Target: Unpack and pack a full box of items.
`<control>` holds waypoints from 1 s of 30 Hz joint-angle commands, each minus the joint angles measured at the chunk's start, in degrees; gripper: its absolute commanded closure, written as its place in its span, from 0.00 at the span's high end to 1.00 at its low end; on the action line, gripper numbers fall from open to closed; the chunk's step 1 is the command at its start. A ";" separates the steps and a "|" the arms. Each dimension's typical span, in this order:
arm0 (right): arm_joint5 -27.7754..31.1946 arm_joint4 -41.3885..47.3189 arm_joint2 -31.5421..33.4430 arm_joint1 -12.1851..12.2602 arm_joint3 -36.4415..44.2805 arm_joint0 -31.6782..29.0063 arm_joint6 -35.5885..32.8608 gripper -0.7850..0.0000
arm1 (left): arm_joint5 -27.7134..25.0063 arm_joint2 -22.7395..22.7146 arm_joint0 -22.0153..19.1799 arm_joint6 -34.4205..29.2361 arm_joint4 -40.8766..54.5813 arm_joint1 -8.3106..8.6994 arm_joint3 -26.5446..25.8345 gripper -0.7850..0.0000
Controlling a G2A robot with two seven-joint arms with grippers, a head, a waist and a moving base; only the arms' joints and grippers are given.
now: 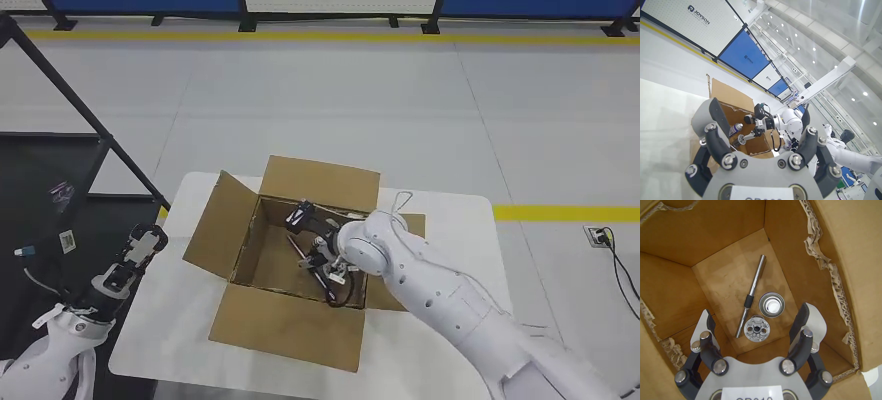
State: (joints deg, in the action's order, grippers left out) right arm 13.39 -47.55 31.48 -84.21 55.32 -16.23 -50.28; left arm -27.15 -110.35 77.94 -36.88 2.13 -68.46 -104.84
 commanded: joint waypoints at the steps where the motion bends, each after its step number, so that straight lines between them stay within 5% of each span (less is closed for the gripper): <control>1: 0.70 0.94 -0.66 -1.05 -3.07 0.88 0.73 1.00 | 0.00 0.00 0.00 0.00 0.00 0.00 0.00 1.00; 6: 0.36 0.86 -2.25 -3.52 -9.68 2.46 3.97 0.92 | 0.00 0.00 0.00 0.00 0.00 0.00 0.00 1.00; 9: 0.93 1.14 -2.78 -4.79 -13.30 3.10 5.48 0.70 | 0.00 0.00 0.00 0.00 0.00 0.00 0.00 1.00; 13: 0.95 0.89 -3.50 -6.39 -17.08 3.89 6.75 0.65 | 0.00 0.00 0.00 0.00 0.00 0.00 0.00 1.00; 14: 0.80 0.77 -3.66 -6.76 -17.87 4.02 6.95 0.53 | 0.00 0.00 0.00 0.00 0.00 0.00 0.00 1.00; 17: 0.45 0.39 -3.97 -7.75 -20.11 4.60 7.10 0.40 | 0.00 0.00 0.00 0.00 0.00 0.00 0.00 1.00; 21: 1.68 -0.03 -4.08 -8.71 -21.32 5.34 7.71 0.00 | 0.00 0.00 0.00 0.00 0.00 0.00 0.00 1.00; 30: 6.07 -1.71 -0.30 -6.59 -11.49 5.51 6.65 0.00 | 0.00 0.00 0.00 0.00 0.00 0.00 0.00 1.00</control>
State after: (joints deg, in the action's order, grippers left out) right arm 19.37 -48.97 30.31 -91.43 41.67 -10.44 -42.85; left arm -27.15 -110.35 77.94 -36.88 2.13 -68.46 -104.84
